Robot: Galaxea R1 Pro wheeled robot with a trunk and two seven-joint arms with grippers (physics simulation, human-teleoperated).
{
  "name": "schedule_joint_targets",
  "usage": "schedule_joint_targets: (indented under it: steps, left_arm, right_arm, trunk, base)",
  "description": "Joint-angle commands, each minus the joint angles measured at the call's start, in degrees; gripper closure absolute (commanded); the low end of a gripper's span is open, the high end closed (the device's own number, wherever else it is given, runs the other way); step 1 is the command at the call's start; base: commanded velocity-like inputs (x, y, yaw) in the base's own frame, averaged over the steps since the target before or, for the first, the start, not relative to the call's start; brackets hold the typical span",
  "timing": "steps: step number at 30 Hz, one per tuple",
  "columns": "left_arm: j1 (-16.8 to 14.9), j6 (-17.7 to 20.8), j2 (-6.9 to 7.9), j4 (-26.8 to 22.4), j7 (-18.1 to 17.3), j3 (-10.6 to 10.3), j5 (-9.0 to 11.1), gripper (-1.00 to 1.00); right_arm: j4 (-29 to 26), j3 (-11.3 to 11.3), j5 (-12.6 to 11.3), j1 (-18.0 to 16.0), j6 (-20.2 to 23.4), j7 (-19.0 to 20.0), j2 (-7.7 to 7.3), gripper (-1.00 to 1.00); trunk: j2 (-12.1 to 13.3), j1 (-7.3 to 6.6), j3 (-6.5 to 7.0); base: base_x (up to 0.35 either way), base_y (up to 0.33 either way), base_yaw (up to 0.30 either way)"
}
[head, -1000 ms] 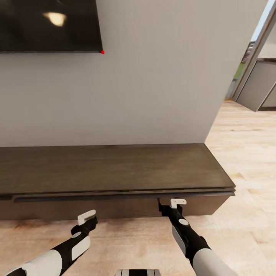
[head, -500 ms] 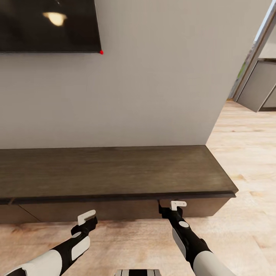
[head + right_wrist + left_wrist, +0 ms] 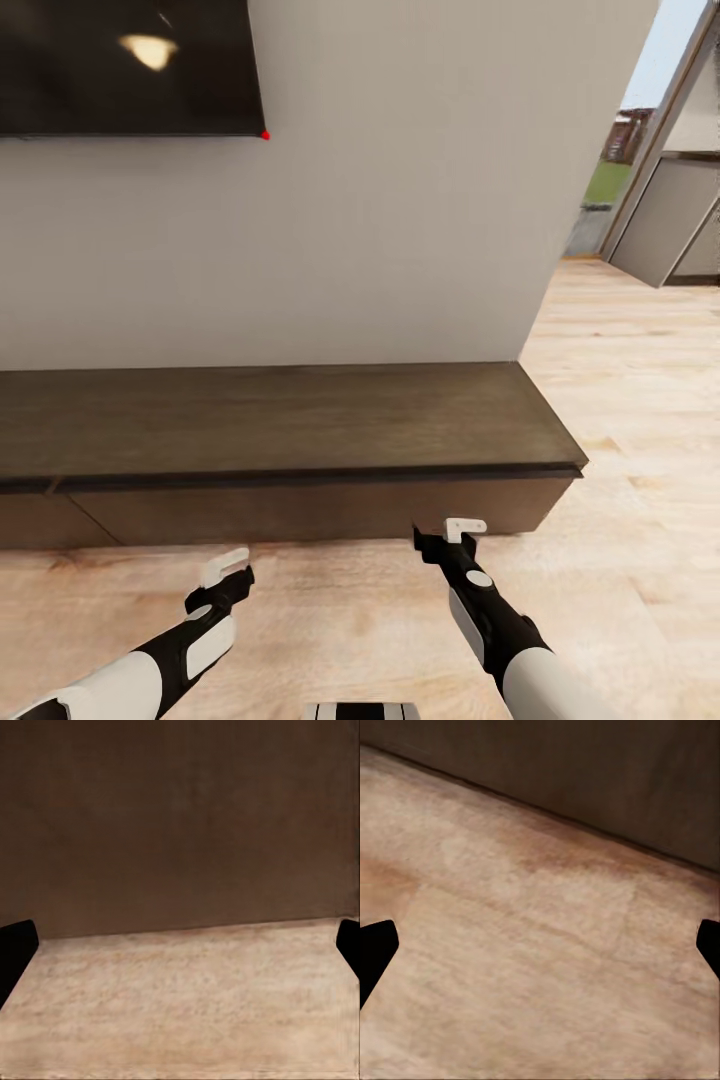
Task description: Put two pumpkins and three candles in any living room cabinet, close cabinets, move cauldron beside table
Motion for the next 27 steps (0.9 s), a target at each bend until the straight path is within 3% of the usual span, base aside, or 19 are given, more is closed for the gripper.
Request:
schedule_joint_targets:
  steps: [1, 11, 15, 18, 22, 26, 27]
  left_arm:
    - [0.0, -0.2, 0.03, -0.2, 0.4, -0.5, 0.5, -1.0]
    - [0.0, -0.2, -0.15, -0.2, 0.3, -0.7, 0.4, -1.0]
    - [0.0, -0.2, 0.02, 1.1, 0.4, -0.6, 0.6, -1.0]
    - [-0.1, 0.0, -0.16, 5.5, 0.2, -0.7, 0.6, -1.0]
    - [-0.1, 0.1, -0.12, 6.6, 0.1, -0.7, 0.6, -1.0]
    - [0.1, 0.1, -0.09, 7.1, 0.1, -0.7, 0.6, -1.0]
    - [1.0, 0.1, -0.29, 10.8, -0.1, -0.7, 0.6, -1.0]
  right_arm:
    - [0.0, -0.3, 0.2, 0.0, -0.2, 0.0, 0.06, -1.0]
    - [0.0, -0.3, 0.3, 0.0, -1.8, -0.1, -0.5, -1.0]
    - [0.3, -0.4, 0.2, 0.0, -6.6, 0.0, -0.9, -1.0]
    - [1.9, -0.4, 0.2, 0.0, -7.5, 0.0, -0.97, -1.0]
    - [3.1, -0.5, 0.1, 0.1, -8.4, -0.3, -1.01, -1.0]
    - [3.4, -0.7, -0.1, 3.2, -10.5, -0.5, -2.12, -1.0]
    - [3.5, -0.7, -0.1, 6.6, -13.6, -0.7, -3.06, -1.0]
  trunk:
    - [0.0, -0.05, -0.04]
    - [0.0, -0.05, -0.04]
    - [0.0, -0.15, 0.84]
    - [0.1, -0.23, 1.51]
    - [0.1, -0.33, 2.39]
    - [0.2, -0.43, 3.28]
    - [0.2, -0.46, 3.5]
  base:
    - [-0.333, -0.107, 0.0]
    - [-0.218, -0.081, 0.0]
    - [-0.01, -0.004, 0.0]
    - [-0.001, 0.0, 0.0]
    - [0.0, 0.0, 0.0]
    - [0.0, 0.0, 0.0]
    - [0.0, 0.0, 0.0]
